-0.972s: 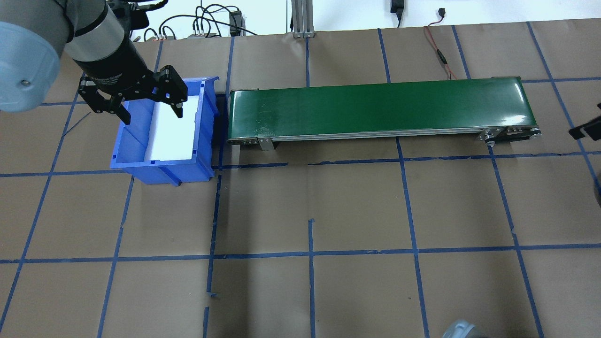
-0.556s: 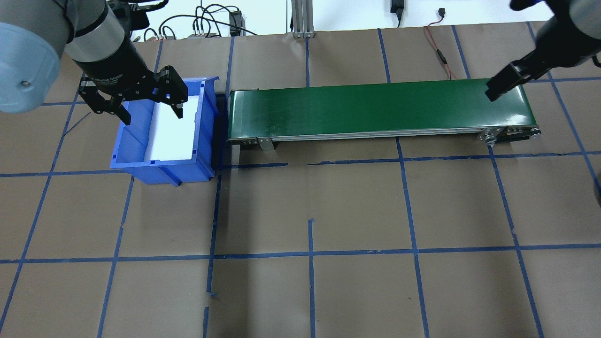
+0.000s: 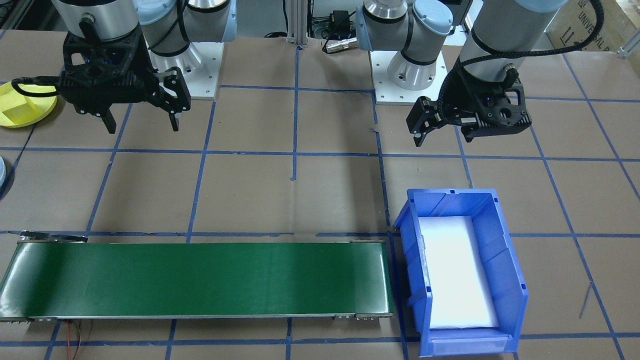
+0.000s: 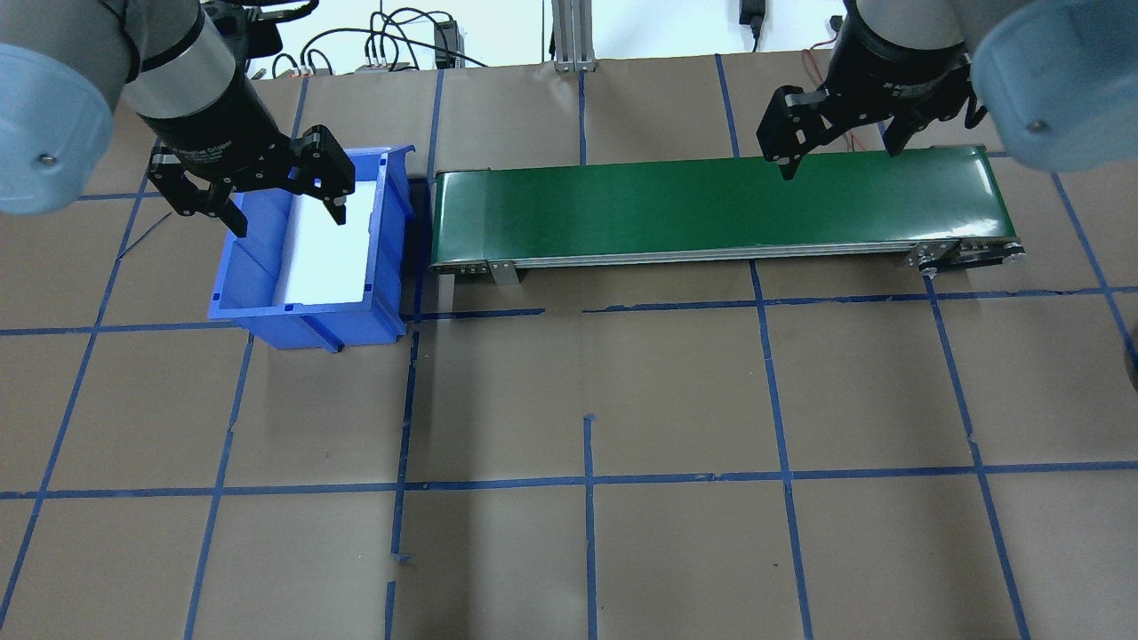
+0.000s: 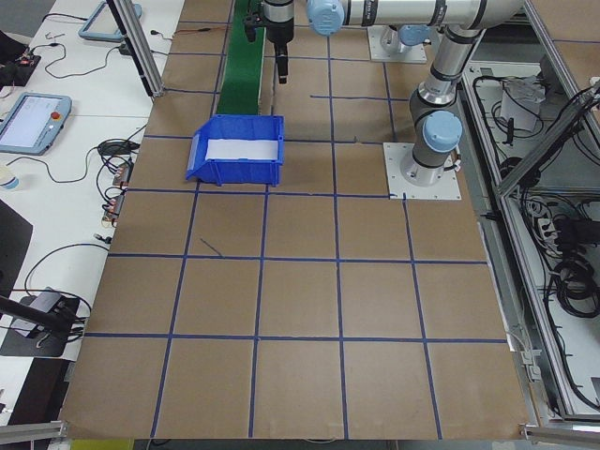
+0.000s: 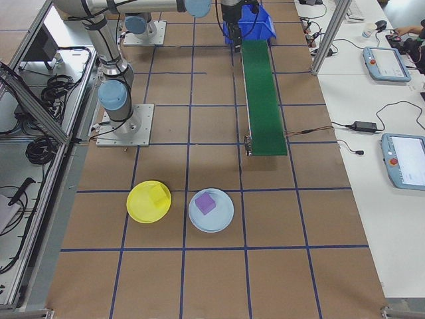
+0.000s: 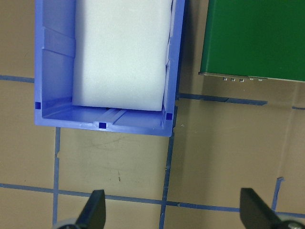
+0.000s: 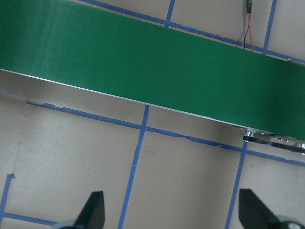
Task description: Move block left to right into plate
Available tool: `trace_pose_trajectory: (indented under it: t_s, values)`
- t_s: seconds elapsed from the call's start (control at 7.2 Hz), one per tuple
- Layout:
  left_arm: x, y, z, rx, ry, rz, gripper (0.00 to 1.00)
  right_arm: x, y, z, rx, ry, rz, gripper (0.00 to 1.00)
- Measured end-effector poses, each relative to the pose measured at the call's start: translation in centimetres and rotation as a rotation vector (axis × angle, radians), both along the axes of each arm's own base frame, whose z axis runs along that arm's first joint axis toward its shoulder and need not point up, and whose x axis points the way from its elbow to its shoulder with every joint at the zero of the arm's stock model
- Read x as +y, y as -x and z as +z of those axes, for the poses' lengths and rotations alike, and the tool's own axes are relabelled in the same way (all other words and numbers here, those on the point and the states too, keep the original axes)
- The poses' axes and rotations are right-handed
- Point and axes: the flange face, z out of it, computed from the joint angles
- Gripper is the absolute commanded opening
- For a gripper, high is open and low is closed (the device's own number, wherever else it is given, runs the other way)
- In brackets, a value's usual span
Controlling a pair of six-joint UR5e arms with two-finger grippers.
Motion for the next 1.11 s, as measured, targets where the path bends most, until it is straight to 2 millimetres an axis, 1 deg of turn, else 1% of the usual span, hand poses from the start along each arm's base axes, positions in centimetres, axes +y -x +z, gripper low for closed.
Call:
trace_pose_trajectory:
  t_s: [0.14, 0.28, 0.42, 0.56, 0.69, 0.83, 1.11]
  values:
    - [0.0, 0.0, 0.0, 0.000, 0.000, 0.000, 1.00, -0.1, 0.1, 0.7, -0.018, -0.066, -0.047, 1.00]
    - [0.0, 0.0, 0.0, 0.000, 0.000, 0.000, 1.00, 0.1, 0.7, 0.8, -0.024, -0.107, -0.078, 1.00]
    - [0.0, 0.0, 0.0, 0.000, 0.000, 0.000, 1.00, 0.3, 1.2, 0.4, -0.022, -0.129, -0.094, 1.00]
    - [0.0, 0.0, 0.0, 0.000, 0.000, 0.000, 1.00, 0.3, 1.6, -0.3, -0.023, -0.133, -0.101, 1.00]
    - [0.0, 0.0, 0.0, 0.000, 0.000, 0.000, 1.00, 0.0, 1.9, -0.5, -0.027, -0.104, -0.104, 1.00]
    - [0.0, 0.0, 0.0, 0.001, 0.000, 0.000, 1.00, -0.3, 2.1, -0.5, -0.027, -0.077, -0.110, 1.00]
    - [0.0, 0.0, 0.0, 0.001, 0.000, 0.001, 1.00, -0.5, 3.3, -0.7, -0.041, -0.086, -0.130, 1.00]
